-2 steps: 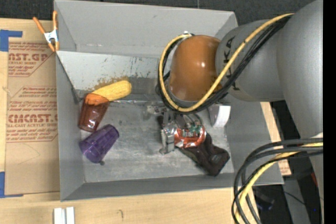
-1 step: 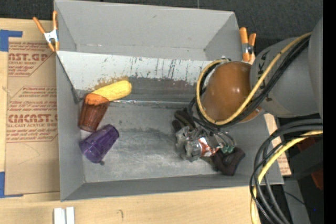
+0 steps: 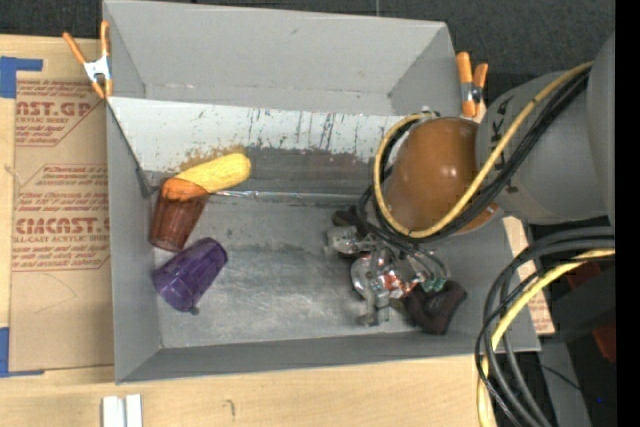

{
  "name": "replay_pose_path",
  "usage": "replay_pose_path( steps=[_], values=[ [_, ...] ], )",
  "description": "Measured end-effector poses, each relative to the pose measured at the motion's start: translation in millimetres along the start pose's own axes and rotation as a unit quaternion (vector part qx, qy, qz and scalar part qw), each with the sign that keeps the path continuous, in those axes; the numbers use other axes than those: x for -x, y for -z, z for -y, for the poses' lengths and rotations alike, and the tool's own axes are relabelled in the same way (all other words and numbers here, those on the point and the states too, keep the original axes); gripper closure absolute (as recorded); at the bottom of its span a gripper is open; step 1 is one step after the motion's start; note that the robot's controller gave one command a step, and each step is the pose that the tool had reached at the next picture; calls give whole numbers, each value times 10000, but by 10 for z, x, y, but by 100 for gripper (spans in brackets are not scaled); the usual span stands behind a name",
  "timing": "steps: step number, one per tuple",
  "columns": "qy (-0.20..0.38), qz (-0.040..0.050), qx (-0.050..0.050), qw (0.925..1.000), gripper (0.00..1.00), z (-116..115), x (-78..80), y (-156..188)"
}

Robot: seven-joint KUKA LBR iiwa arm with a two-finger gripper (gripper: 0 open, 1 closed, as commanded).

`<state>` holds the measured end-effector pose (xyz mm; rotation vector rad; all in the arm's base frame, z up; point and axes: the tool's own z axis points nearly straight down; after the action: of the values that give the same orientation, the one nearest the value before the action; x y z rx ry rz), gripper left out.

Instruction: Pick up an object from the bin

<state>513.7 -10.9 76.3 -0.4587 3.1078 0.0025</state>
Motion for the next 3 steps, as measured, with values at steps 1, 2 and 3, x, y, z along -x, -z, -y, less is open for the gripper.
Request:
replay_pose_path(
  steps=[1, 2, 3],
  values=[
    [1, 0, 1, 10000, 0, -1, 0, 0],
    [597, 4, 9, 9982, 0, 202, 6, -18],
    [2176, -5, -8, 9760, 0, 540, 232, -47]
  ],
)
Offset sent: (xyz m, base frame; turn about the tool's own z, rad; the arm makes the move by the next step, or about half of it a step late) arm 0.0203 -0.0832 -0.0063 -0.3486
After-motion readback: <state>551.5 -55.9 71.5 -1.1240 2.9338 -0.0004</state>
